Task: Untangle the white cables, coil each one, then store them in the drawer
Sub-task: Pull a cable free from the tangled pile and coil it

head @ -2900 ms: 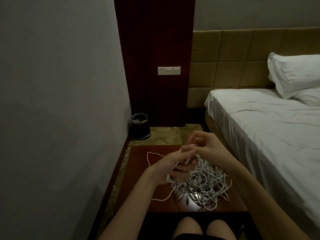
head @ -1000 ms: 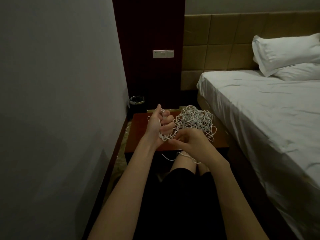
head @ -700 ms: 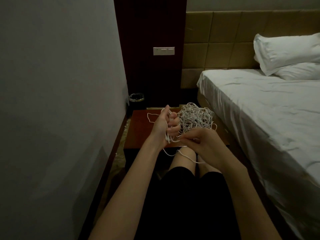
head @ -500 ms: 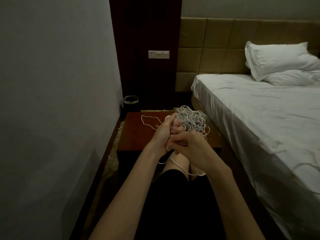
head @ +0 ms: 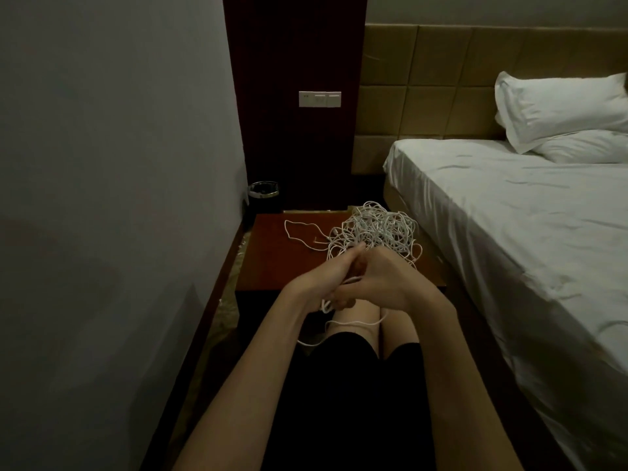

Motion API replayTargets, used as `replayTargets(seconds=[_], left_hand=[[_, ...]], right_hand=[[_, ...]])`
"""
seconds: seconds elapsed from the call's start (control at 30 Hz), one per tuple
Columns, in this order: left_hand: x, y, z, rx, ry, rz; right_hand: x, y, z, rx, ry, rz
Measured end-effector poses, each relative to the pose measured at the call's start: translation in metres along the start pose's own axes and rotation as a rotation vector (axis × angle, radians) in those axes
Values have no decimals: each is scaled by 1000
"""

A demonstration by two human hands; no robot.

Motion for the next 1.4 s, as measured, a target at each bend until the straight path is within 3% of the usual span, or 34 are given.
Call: replayTargets(seconds=[0.1, 0.23, 0.37, 0.47, 0.6, 0.7, 0.8, 0.9, 1.0, 1.13, 1.4], left_hand=[[1, 1, 3, 28, 2, 76], [5, -8, 4, 135, -23, 277], [7, -24, -1, 307, -58, 423], [9, -34, 3, 352, -54, 496], [10, -38, 10, 387, -35, 575], [14, -43, 10, 378, -43, 641], [16, -53, 12, 274, -41, 632], [19, -53, 9, 258, -71, 604], [15, -36, 2, 285, -167, 415], [5, -12, -4, 315, -247, 130], [9, -17, -10, 366, -248, 70]], right_hand=[[13, 1, -12, -229, 48, -36], [28, 25, -11, -220, 153, -431], [28, 24, -14, -214, 73, -624], [27, 18, -31, -390, -78, -572], [36, 17, -43, -673, -175, -328], [43, 24, -41, -702, -100, -369], [41, 30, -35, -675, -17, -553], [38, 27, -36, -673, -7, -545], [44, 29, -44, -663, -32, -606], [45, 32, -37, -465, -1, -631], [30, 10, -39, -43, -106, -646]])
Point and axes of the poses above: each hand's wrist, its own x-axis away from the middle knuckle, its own y-axis out of the back of the hand, z = x × y, the point moved 7 cm from there along -x, towards the middle knuckle, and after that the axes turned 1 degree about y, right-handed, at the moved point
